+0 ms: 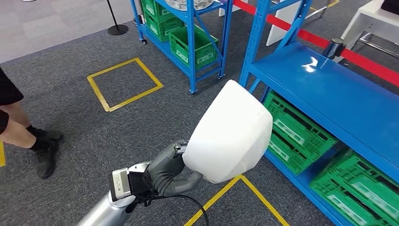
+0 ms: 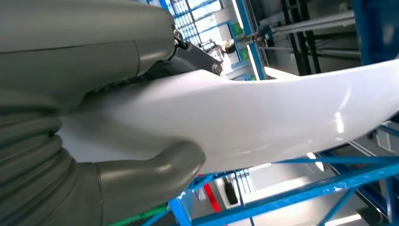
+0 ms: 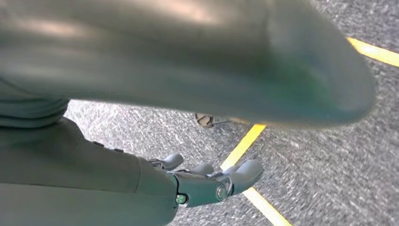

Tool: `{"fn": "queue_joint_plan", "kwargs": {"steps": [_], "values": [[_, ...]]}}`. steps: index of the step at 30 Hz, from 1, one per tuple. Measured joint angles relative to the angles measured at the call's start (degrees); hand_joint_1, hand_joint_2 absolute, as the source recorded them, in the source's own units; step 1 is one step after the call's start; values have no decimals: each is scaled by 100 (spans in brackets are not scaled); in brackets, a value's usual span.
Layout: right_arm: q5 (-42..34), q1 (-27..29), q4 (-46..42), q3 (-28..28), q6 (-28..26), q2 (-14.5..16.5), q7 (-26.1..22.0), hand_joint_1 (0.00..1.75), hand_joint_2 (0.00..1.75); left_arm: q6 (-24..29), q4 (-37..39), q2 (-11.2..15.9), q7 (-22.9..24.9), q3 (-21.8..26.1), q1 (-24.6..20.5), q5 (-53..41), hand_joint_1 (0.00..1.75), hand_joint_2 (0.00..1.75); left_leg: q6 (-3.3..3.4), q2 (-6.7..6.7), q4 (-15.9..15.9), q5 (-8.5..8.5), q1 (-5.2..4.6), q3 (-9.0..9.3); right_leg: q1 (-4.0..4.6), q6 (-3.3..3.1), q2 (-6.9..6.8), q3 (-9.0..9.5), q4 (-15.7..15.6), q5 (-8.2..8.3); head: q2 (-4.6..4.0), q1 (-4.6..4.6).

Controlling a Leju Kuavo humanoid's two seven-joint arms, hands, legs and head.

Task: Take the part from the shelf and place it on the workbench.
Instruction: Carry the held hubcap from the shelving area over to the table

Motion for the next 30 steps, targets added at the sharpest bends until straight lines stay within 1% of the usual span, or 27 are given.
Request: {"fn": "queue_joint_plan", "kwargs": {"steps": [1,2,3,4,5,6,7,8,9,10,11,13,14,15,16,17,18,20,21,22,24,25,26,27,28,29,30], "values": [[9,8,-1,0,-1,0,-10,0,0,-1,1,2,8,-1,6,-4,175,175,-5,-94,13,1,1,-3,-2,-4,10,6,-62,115,0,3],[27,11,-1,2,-1,-1,-25,0,0,-1,3,4,14,-1,8,-8,175,175,-16,-185,30,0,6,-5,-10,-10,40,133,-364,329,0,6],[51,10,-2,5,-1,-1,-42,0,0,-1,8,6,20,-2,9,-12,175,175,-35,-270,53,-4,12,-10,-29,-12,154,323,-795,551,0,11],[78,9,-2,12,-1,-1,-55,0,0,-1,20,7,24,-2,9,-13,175,175,-66,-351,82,-11,9,-27,-41,-12,297,494,-1179,708,0,15],[102,9,-1,25,-1,-1,-63,0,0,-1,37,4,27,-6,9,-13,175,175,-103,-420,106,-13,6,-51,-53,-21,404,607,-1446,796,0,17],[119,11,-1,39,-1,-1,-65,0,0,-1,58,1,29,-13,10,-12,175,175,-141,-480,116,-9,5,-77,-53,-38,478,651,-1566,812,0,16],[127,12,-1,57,-1,0,-54,0,0,-3,79,-4,31,-25,10,-7,175,175,-184,-538,109,6,7,-99,-34,-69,454,647,-1572,805,0,14],[130,11,-2,74,-1,1,-35,0,0,-11,98,-9,32,-38,10,-1,175,175,-225,-595,92,26,18,-120,-35,-114,380,644,-1581,822,0,10],[130,9,-2,88,-5,0,-5,0,0,-20,114,-13,32,-50,10,8,175,175,-255,-594,96,31,23,-136,-33,-156,313,649,-1594,837,0,8],[130,6,-2,98,-9,-2,32,0,0,-28,128,-16,30,-60,5,18,175,175,-280,-496,159,-9,16,-176,-36,-201,242,656,-1610,851,0,-7],[130,9,-2,103,-13,-4,67,0,0,-35,142,-19,28,-67,-1,27,175,175,-298,-333,338,-118,6,-266,-42,-241,161,663,-1626,860,0,-32],[138,36,-2,107,-17,-11,137,0,0,-36,182,-26,16,-77,-10,33,175,175,-321,41,1010,-486,-5,-581,-12,-290,-7,667,-1631,852,0,-82],[152,54,-2,109,-18,-16,162,0,0,-35,213,-25,9,-80,-6,25,175,175,-332,131,1401,-660,1,-765,5,-302,-104,666,-1630,845,0,-91],[168,67,-2,112,-18,-20,179,0,0,-33,247,-19,1,-81,1,9,175,175,-337,174,1674,-756,5,-889,18,-308,-196,666,-1629,839,0,-91],[182,71,-2,115,-19,-22,186,0,0,-31,278,-8,-6,-83,9,-13,175,175,-337,197,1773,-757,6,-925,27,-313,-282,666,-1628,834,0,-92],[192,66,-2,120,-19,-23,185,0,0,-28,304,3,-11,-83,14,-38,175,175,-327,223,1621,-646,6,-830,34,-311,-366,672,-1627,827,0,-93],[195,56,-2,125,-19,-21,185,0,0,-26,320,9,-16,-83,16,-58,175,175,-308,276,1268,-470,2,-625,40,-306,-442,685,-1627,817,0,-94],[197,40,-2,134,-17,-16,184,0,0,-24,335,12,-25,-83,9,-86,175,175,-231,572,443,-194,-37,-166,60,-272,-577,722,-1625,786,0,-91],[196,36,-2,135,-17,-14,181,0,0,-23,338,10,-29,-83,3,-98,175,175,-191,678,207,-140,-61,-37,67,-245,-631,738,-1623,772,0,-87],[192,31,-2,136,-17,-13,176,0,0,-23,344,9,-31,-84,-2,-111,175,175,-154,734,109,-136,-85,8,74,-212,-687,753,-1624,762,0,-84],[181,15,-2,136,-20,-4,142,0,0,-23,362,4,-15,-85,-15,-146,175,175,-90,584,83,-104,-93,6,69,-144,-806,784,-1637,746,0,-81],[174,2,-2,136,-22,2,107,0,0,-26,370,-2,-1,-86,-32,-163,175,175,-54,508,52,-82,-81,17,59,-111,-769,795,-1605,710,0,-77],[168,-9,-2,136,-20,13,62,0,0,-30,379,-16,21,-88,-63,-179,175,175,-19,432,22,-56,-62,30,47,-82,-638,764,-1485,622,0,-70],[162,-18,-1,136,-16,24,11,0,0,-36,388,-38,46,-93,-102,-192,175,175,11,356,-3,-32,-39,44,33,-55,-449,670,-1247,481,0,-56],[159,-21,-1,136,-12,34,-41,0,0,-44,401,-57,68,-99,-140,-203,175,175,26,285,-8,-22,-31,40,19,-38,-231,514,-894,304,0,-38],[158,-18,0,136,-7,45,-90,0,0,-49,415,-74,93,-106,-168,-214,175,175,35,205,-5,-16,-27,32,14,-24,-94,312,-494,134,0,-25],[157,-12,0,136,-4,50,-138,0,0,-55,434,-82,109,-112,-182,-222,175,175,38,116,1,-13,-27,28,10,-13,-31,131,-170,39,0,-14]]}}
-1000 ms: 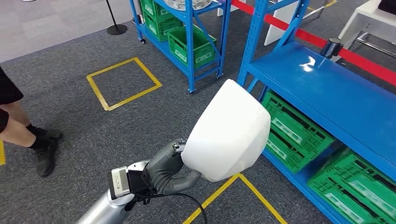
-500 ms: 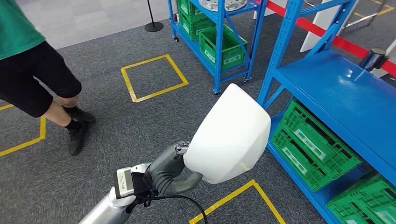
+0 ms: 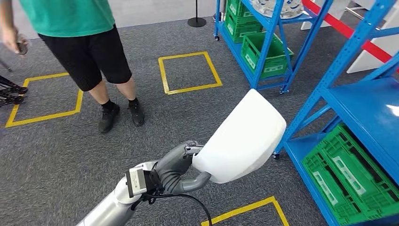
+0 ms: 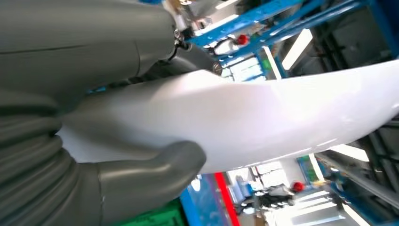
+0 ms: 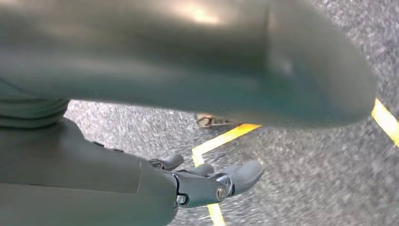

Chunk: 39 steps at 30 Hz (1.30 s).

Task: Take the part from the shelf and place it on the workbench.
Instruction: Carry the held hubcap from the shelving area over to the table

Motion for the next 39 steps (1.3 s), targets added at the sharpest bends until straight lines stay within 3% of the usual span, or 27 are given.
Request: {"fn": "queue_joint_plan", "kwargs": {"steps": [1,2,3,5,7,9,11,13,15,16,17,18,20,22,23,25,27,29,30,31,32,34,36,38,39], "values": [[-8,5,0,0,-1,1,-44,0,0,-8,18,-2,11,-4,-7,-6,175,175,-1,-92,10,0,0,-2,-3,7,23,-105,146,18,0,4],[-25,5,0,0,-2,-1,-82,0,0,-17,35,-2,19,-10,-16,-8,175,175,-7,-186,25,-1,4,-2,-9,10,38,-107,65,154,0,7],[-45,2,0,0,-3,-7,-109,0,0,-27,52,-3,23,-22,-34,-8,175,175,-20,-278,44,-5,10,-2,-19,12,73,1,-236,376,0,9],[-91,-9,0,-1,-2,-19,-120,0,0,-49,80,-16,36,-65,-96,1,175,175,-73,-448,100,-22,21,-27,-52,16,310,318,-1011,743,0,19],[-150,-19,0,-9,1,-24,-72,0,0,-83,119,-52,46,-105,-158,29,175,175,-155,-582,133,-23,24,-81,-56,-16,465,456,-1374,836,0,24],[-219,-28,0,-29,-2,-21,7,0,0,-135,163,-91,45,-128,-186,57,175,175,-240,-685,113,7,32,-126,-39,-96,363,450,-1393,847,0,21],[-256,-29,0,-48,-7,-18,72,0,0,-161,191,-108,46,-144,-196,55,175,175,-292,-481,229,-72,25,-201,-41,-187,229,458,-1426,877,0,-1],[-264,-4,0,-55,-9,-17,109,0,0,-150,198,-113,54,-159,-196,26,175,175,-324,-97,783,-407,18,-457,-28,-251,75,463,-1446,883,0,-40],[-263,36,0,-58,-10,-21,121,0,0,-139,207,-110,61,-174,-173,-4,175,175,-354,52,1556,-764,30,-818,-2,-274,-104,460,-1443,873,0,-58],[-263,47,0,-61,-10,-24,121,0,0,-138,214,-107,63,-180,-154,-13,175,175,-359,67,1759,-812,34,-908,6,-278,-196,459,-1442,868,0,-59],[-263,49,0,-63,-10,-25,120,0,0,-137,220,-103,63,-184,-136,-15,175,175,-358,82,1734,-748,35,-881,11,-277,-285,462,-1440,863,0,-60],[-263,46,0,-66,-10,-26,120,0,0,-136,223,-102,64,-188,-124,-15,175,175,-349,121,1470,-593,34,-730,15,-272,-368,469,-1439,856,0,-60],[-263,39,0,-73,-9,-26,120,0,0,-134,220,-102,64,-193,-117,-15,175,175,-295,412,638,-265,9,-262,34,-240,-513,500,-1432,828,0,-62],[-260,37,0,-81,-12,-26,121,0,0,-134,216,-107,63,-198,-118,-15,175,175,-221,638,172,-145,-29,-20,49,-179,-633,536,-1428,800,0,-56],[-256,34,0,-85,-15,-25,121,0,0,-133,216,-108,63,-199,-118,-17,175,175,-186,628,138,-150,-48,-21,49,-146,-696,555,-1435,791,0,-52],[-231,13,0,-87,-22,-25,132,0,0,-121,214,-108,60,-201,-116,-36,175,175,-115,461,93,-112,-50,-23,27,-71,-760,601,-1445,770,0,-49],[-192,-1,0,-87,-7,-26,195,0,0,-101,219,-114,49,-200,-123,-64,175,175,-45,301,37,-56,-17,3,-1,-3,-469,527,-1218,596,0,-36],[-172,21,0,-89,58,-31,294,0,0,-91,247,-130,28,-201,-128,-77,175,175,-6,144,23,-28,3,3,-16,35,-92,206,-552,245,0,-9],[-171,40,0,-90,92,-36,327,0,0,-91,271,-138,19,-202,-124,-78,175,175,2,56,27,-24,2,-4,-15,45,-17,9,-175,97,0,4],[-171,58,0,-91,112,-45,344,0,0,-91,297,-142,10,-203,-119,-78,175,175,4,-37,34,-23,0,-8,-14,51,8,-133,69,50,0,9],[-169,69,0,-92,117,-56,350,0,0,-90,324,-145,4,-203,-114,-78,175,175,2,-132,44,-23,1,-11,-15,52,19,-182,111,119,0,12],[-163,72,0,-92,116,-88,352,0,0,-85,361,-153,-3,-203,-110,-74,175,175,-17,-315,77,-29,13,-12,-30,49,90,28,-431,525,0,19],[-152,70,0,-92,116,-114,366,0,0,-79,376,-162,-6,-203,-103,-72,175,175,-72,-470,121,-40,18,-36,-53,42,327,342,-1149,819,0,25],[-144,63,-1,-92,116,-126,411,0,0,-74,378,-168,1,-204,-89,-91,175,175,-154,-591,131,-35,22,-79,-40,5,436,447,-1411,855,0,27],[-144,56,-2,-92,116,-130,432,0,0,-75,378,-171,12,-206,-83,-112,175,175,-197,-649,119,-23,28,-100,-27,-34,369,446,-1421,867,0,26]]}}
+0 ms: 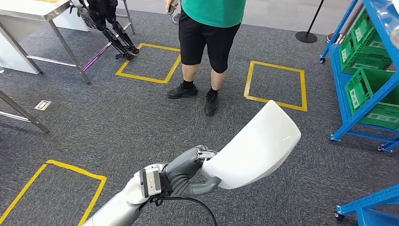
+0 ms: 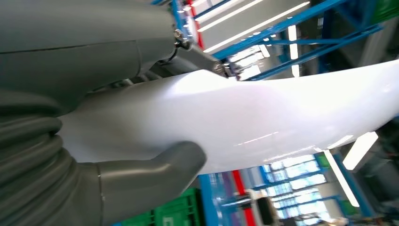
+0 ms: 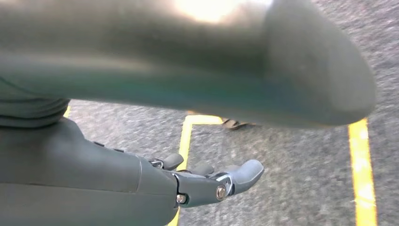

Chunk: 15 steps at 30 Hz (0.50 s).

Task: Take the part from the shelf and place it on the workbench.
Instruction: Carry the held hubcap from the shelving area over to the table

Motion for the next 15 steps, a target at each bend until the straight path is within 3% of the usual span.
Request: {"fn": "queue_joint_plan", "kwargs": {"steps": [1,3,5,7,8,9,10,12,13,14,15], "values": [[0,-7,-1,0,-4,-3,13,0,0,-8,-2,-1,15,-2,3,-21,175,175,-33,5,-1,1,8,-15,0,-41,-69,6,-13,12,0,-1],[-1,-8,-1,-1,-13,-4,10,0,0,-48,-5,-16,57,-8,-9,-58,175,175,-83,238,179,-129,2,-107,-7,-124,-206,22,-47,34,0,-32],[-6,14,-1,-6,-16,-7,0,0,0,-98,-7,-57,110,-27,-20,-86,175,175,-117,580,812,-496,-1,-391,7,-176,-360,30,-59,28,0,-71],[-14,39,-1,-22,-17,-15,-8,0,0,-127,-5,-88,158,-55,-3,-119,175,175,-143,706,1525,-791,10,-721,25,-195,-537,31,-57,16,0,-81],[-17,44,-1,-33,-17,-18,-9,0,0,-134,-5,-93,173,-64,9,-131,175,175,-148,725,1647,-793,13,-773,28,-197,-620,33,-55,11,0,-82],[-18,44,-1,-43,-17,-20,-10,0,0,-136,-5,-97,183,-73,17,-139,175,175,-147,750,1529,-684,13,-703,30,-193,-699,40,-53,4,0,-83],[-18,42,-1,-51,-17,-20,-11,0,0,-138,-5,-104,188,-78,21,-143,175,175,-138,818,1186,-496,11,-516,30,-184,-775,54,-51,-7,0,-85],[-18,41,-1,-57,-17,-21,-15,0,0,-143,-8,-127,191,-85,19,-143,175,175,-83,1138,381,-196,-16,-92,50,-141,-906,91,-40,-42,0,-87],[-15,42,-1,-58,-16,-23,-17,0,0,-144,-10,-141,195,-86,17,-146,175,175,-44,1251,132,-126,-32,33,63,-112,-964,110,-35,-58,0,-83],[-10,41,-1,-58,-16,-26,-20,0,0,-145,-14,-155,203,-87,15,-154,175,175,-3,1299,36,-119,-52,70,72,-79,-1022,128,-35,-70,0,-78],[-4,38,-1,-59,-16,-28,-25,0,0,-145,-21,-166,218,-89,14,-172,175,175,36,1224,32,-111,-64,61,74,-45,-1089,147,-42,-77,0,-72]]}}
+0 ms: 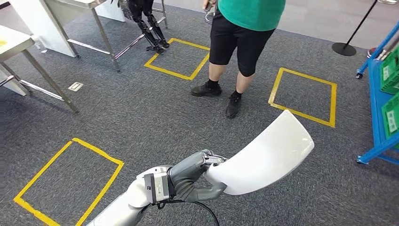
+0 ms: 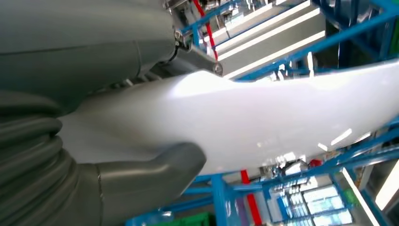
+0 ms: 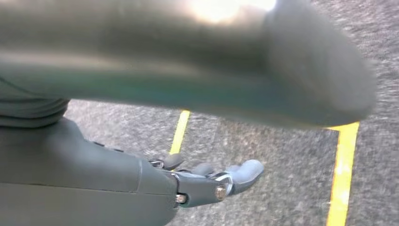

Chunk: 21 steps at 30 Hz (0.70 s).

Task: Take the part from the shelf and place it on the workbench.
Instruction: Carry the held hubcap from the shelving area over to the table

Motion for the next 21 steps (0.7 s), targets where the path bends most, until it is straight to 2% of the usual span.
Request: {"fn": "queue_joint_plan", "kwargs": {"steps": [1,2,3,4,5,6,7,8,9,10,11,12,13,14,16,17,18,19,20,21], "values": [[8,-9,0,0,0,-3,-8,0,0,-2,-16,-9,22,-1,-2,-21,175,175,40,-86,-14,16,2,4,-5,35,-65,18,-7,-9,0,1],[13,-20,0,0,-1,-5,-22,0,0,-13,-35,-16,46,-1,-11,-38,175,175,77,-166,-38,36,11,12,-21,73,-26,32,18,-43,0,5],[17,-30,0,0,12,-6,-50,0,0,-34,-51,-28,75,-2,-30,-51,175,175,116,-244,-60,62,29,20,-37,104,106,2,130,-131,0,12],[19,-35,0,0,36,-8,-80,0,0,-66,-59,-45,102,-2,-55,-51,175,175,148,-322,-80,86,51,28,-52,131,294,-87,356,-276,0,25],[19,-34,0,0,67,-10,-113,0,0,-101,-54,-65,120,-3,-79,-46,175,175,165,-399,-84,99,59,16,-66,151,512,-232,691,-458,0,42],[19,-28,0,0,97,-13,-145,0,0,-136,-39,-84,135,-3,-98,-38,175,175,177,-481,-81,108,62,6,-67,162,643,-425,1082,-637,0,55],[19,-23,0,0,116,-17,-166,0,0,-163,-18,-97,139,-4,-106,-28,175,175,178,-570,-77,113,61,-2,-64,169,704,-599,1405,-745,0,64],[19,-20,0,0,122,-20,-181,0,0,-181,7,-108,141,-4,-110,-20,175,175,177,-660,-69,116,59,-6,-61,170,728,-703,1566,-745,0,69],[19,-20,0,0,122,-23,-189,0,0,-197,34,-122,143,-4,-118,-12,175,175,172,-752,-56,119,60,-9,-61,165,744,-704,1506,-628,0,72],[19,-23,0,0,122,-26,-187,0,0,-209,59,-143,144,-4,-133,-7,175,175,163,-842,-41,119,63,-9,-66,158,778,-599,1234,-422,0,75],[19,-27,0,0,122,-30,-179,0,0,-221,79,-171,146,-4,-156,-4,175,175,148,-926,-25,119,68,-13,-81,151,890,-426,828,-201,0,80],[19,-29,0,0,122,-33,-166,0,0,-232,96,-201,150,-4,-183,-2,175,175,121,-1007,-5,118,63,-27,-91,148,1019,-266,453,-50,0,84],[19,-31,0,0,122,-36,-147,0,0,-240,109,-227,158,-4,-211,-2,175,175,85,-1083,5,123,61,-47,-98,140,1122,-155,188,34,0,87],[19,-33,0,0,122,-37,-127,0,0,-247,121,-246,169,-4,-231,-2,175,175,43,-1151,5,134,63,-70,-95,125,1187,-104,51,53,0,89],[19,-43,0,0,121,-38,-103,0,0,-266,144,-261,189,-4,-251,-2,175,175,-47,-1276,-26,171,79,-112,-80,60,1090,-104,20,60,0,86],[19,-53,0,0,120,-39,-100,0,0,-282,155,-262,193,-4,-254,2,175,175,-80,-1248,-18,167,84,-130,-82,16,1019,-100,4,78,0,84],[19,-61,0,0,119,-39,-100,0,0,-297,166,-262,195,-4,-262,5,175,175,-106,-1128,56,110,77,-174,-88,-29,949,-97,-13,93,0,67],[19,-62,0,0,119,-39,-99,0,0,-314,176,-263,195,-4,-273,11,175,175,-128,-953,245,-18,69,-265,-92,-67,872,-95,-30,105,0,45],[19,-55,0,0,119,-40,-99,0,0,-323,186,-265,195,-5,-284,16,175,175,-141,-745,553,-206,65,-401,-80,-94,792,-96,-34,106,0,24],[19,-42,0,-1,113,-41,-98,0,0,-332,201,-265,195,-5,-294,19,175,175,-156,-603,938,-415,65,-578,-68,-112,708,-100,-34,100,0,3]]}}
